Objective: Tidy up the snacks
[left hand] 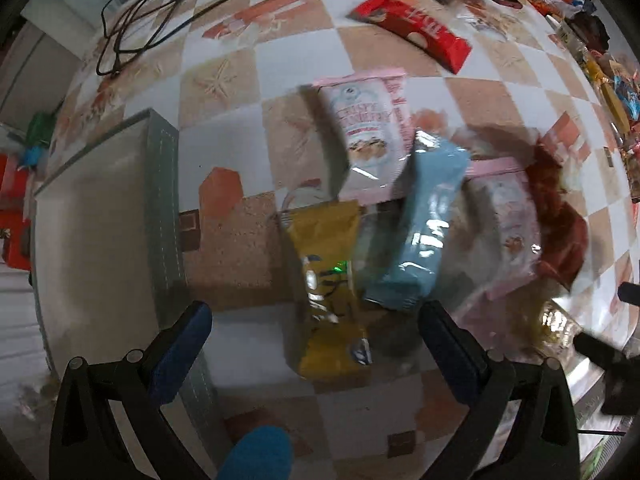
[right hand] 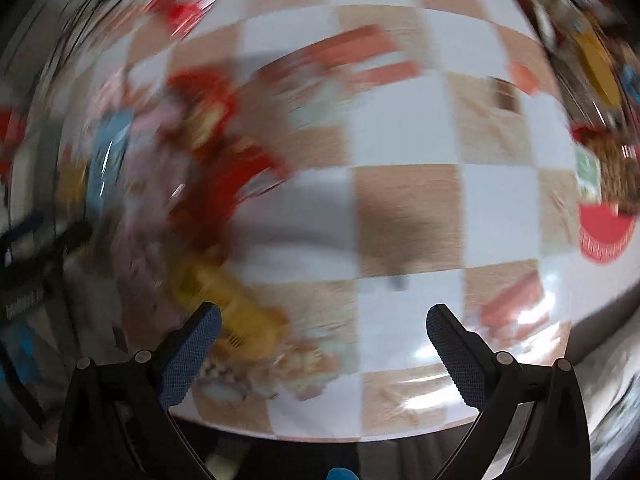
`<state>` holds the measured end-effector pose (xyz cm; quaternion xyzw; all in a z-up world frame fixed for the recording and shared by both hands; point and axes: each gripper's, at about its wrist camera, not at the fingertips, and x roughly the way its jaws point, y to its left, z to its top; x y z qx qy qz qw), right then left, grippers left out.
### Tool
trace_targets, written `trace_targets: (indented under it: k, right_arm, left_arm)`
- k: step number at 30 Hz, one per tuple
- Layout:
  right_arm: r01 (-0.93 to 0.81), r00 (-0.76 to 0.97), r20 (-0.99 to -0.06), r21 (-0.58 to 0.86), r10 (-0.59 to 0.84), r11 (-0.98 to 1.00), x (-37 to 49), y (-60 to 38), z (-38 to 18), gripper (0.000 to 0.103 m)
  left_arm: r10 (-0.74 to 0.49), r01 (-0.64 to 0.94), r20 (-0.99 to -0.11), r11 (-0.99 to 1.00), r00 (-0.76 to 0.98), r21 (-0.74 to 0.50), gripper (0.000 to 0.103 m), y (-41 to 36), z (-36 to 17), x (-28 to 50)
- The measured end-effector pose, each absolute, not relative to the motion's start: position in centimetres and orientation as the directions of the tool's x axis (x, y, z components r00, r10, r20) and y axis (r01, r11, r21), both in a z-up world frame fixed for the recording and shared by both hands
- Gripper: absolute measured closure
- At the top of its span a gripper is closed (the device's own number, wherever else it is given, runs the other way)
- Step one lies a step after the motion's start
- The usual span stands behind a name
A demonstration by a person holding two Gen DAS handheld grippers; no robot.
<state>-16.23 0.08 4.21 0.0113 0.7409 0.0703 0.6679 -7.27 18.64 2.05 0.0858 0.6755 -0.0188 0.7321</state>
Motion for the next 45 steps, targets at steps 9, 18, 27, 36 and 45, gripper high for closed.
trace_targets:
  k: [9, 18, 27, 36, 45]
  right_arm:
    - [-0.227, -0.138, -0.99, 0.062, 0.031, 0.972, -16.7, 4.0, 2.8, 0.0]
    - [-0.218, -0.164, -0.986, 0.045, 0.009, 0.975, -13.6, 4.4, 0.5, 0.0]
    - [-0.149, -0.148, -0.989, 0.035, 0.012, 0.988, -10.9, 3.7, 2.4, 0.038]
    - [-0.045, -0.145, -0.984, 0.112, 0.105, 0.993, -8.5, 1.3, 4.9, 0.065]
    - [0.021, -0.115, -0.973, 0.201, 0.202, 0.979, -8.5, -0.6, 9.1, 0.065]
  left_arm:
    - [0.037, 0.119, -0.998, 0.992, 0.052, 0.043, 0.0, 21.5, 0.3, -5.8]
    - [0.008, 0.11, -0.999, 0.994, 0.05, 0.013, 0.0, 22.0, 0.2, -5.8]
    - [0.014, 0.139, -1.0, 0.99, -0.011, 0.012, 0.039, 20.2, 1.2, -5.5]
    - [-0.07, 0.144, -0.997, 0.987, -0.013, -0.071, 0.079, 20.5, 3.4, -6.8]
    - [-0.126, 0.182, -0.991, 0.976, 0.041, -0.117, 0.079, 23.1, 10.2, -9.2]
